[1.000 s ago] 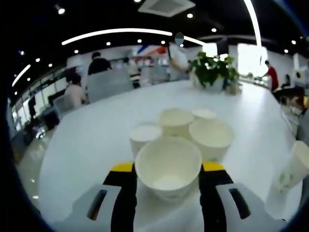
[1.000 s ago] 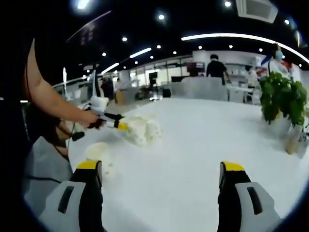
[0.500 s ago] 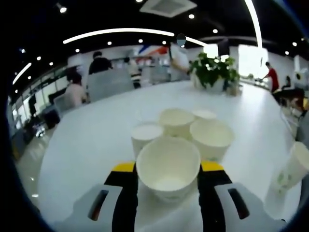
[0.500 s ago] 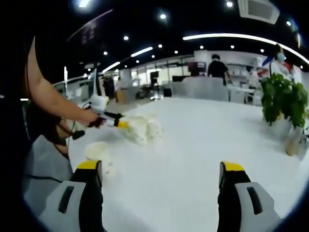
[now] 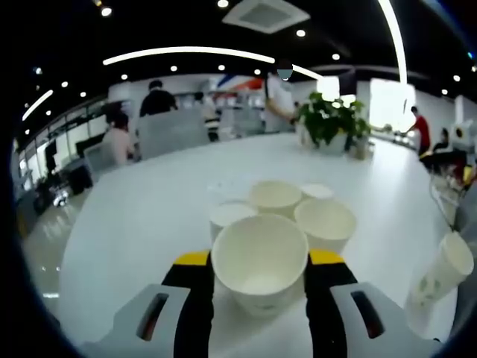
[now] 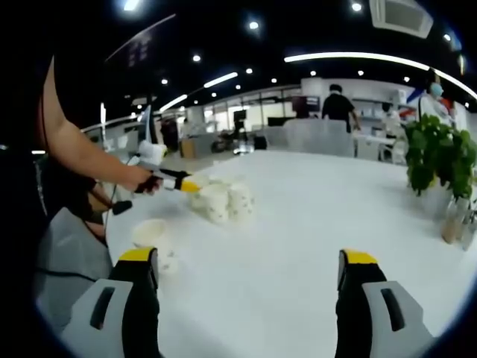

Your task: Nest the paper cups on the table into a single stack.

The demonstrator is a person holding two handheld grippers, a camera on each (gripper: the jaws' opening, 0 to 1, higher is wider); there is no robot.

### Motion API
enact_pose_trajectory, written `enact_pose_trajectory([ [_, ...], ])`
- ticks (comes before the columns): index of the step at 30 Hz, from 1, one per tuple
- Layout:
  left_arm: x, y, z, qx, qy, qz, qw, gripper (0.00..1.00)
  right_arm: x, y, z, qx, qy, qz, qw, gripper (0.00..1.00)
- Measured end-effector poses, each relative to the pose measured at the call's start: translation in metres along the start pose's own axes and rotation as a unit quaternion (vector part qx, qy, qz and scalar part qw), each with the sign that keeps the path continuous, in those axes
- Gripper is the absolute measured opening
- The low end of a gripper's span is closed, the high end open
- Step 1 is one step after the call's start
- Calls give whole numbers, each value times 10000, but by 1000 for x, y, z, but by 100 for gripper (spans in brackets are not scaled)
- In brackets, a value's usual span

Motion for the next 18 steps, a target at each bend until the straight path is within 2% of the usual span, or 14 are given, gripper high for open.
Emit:
enact_pose_trajectory([
  [18, -15, 14, 12, 36, -71, 99, 9999, 44, -2, 5, -6, -24, 102, 101, 9999, 99],
])
Point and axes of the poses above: the point that each gripper's makers call its tool centre point, and the gripper's own axes: z roughly backward along the fingers, x roughly to its right, y roughly out of its top, the point moved 2 cm from there along z, roughly backward along the fingers, and after that the axes turned 4 degrees about -x, right-handed, at the moved point
